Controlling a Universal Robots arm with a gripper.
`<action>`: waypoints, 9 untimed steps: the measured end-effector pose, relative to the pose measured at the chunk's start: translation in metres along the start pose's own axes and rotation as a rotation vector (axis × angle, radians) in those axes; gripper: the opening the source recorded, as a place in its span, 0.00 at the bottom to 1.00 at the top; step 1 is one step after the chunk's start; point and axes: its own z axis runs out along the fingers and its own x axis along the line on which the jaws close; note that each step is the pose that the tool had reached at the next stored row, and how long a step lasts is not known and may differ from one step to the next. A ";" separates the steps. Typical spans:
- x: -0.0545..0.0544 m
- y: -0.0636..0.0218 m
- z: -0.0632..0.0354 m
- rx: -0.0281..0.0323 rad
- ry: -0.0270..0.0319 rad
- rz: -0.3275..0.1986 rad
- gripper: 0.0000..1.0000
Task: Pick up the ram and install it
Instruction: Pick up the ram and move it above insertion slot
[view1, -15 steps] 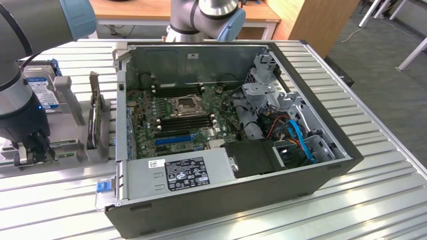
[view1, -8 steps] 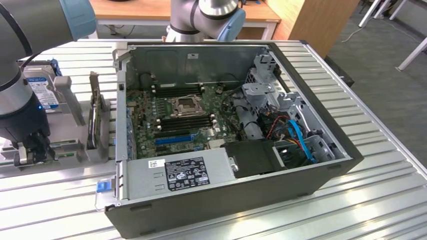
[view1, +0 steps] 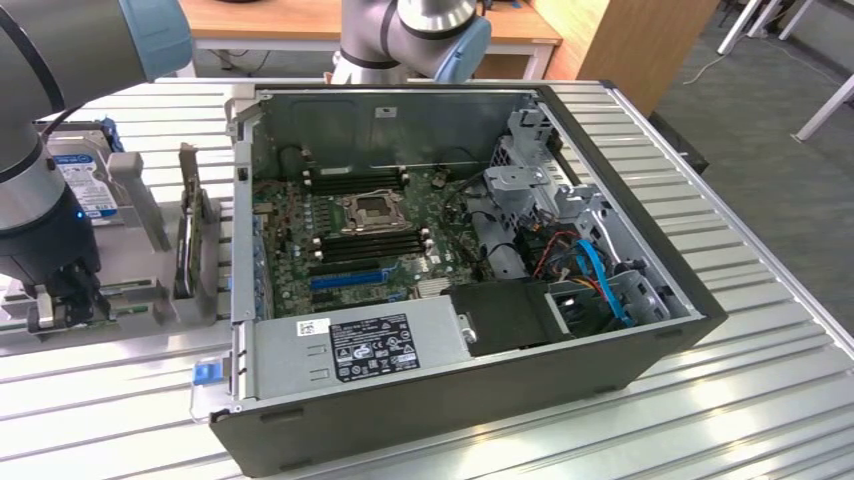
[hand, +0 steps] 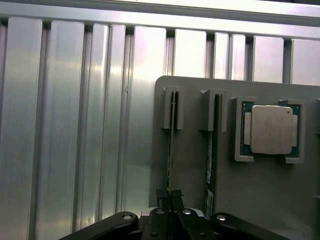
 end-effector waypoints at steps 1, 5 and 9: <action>0.000 0.0000 0.0000 0.0000 -0.0001 0.003 0.12; 0.000 0.0000 0.0000 0.0005 -0.0005 0.015 0.12; 0.000 0.0000 0.0000 0.0008 -0.0006 0.020 0.12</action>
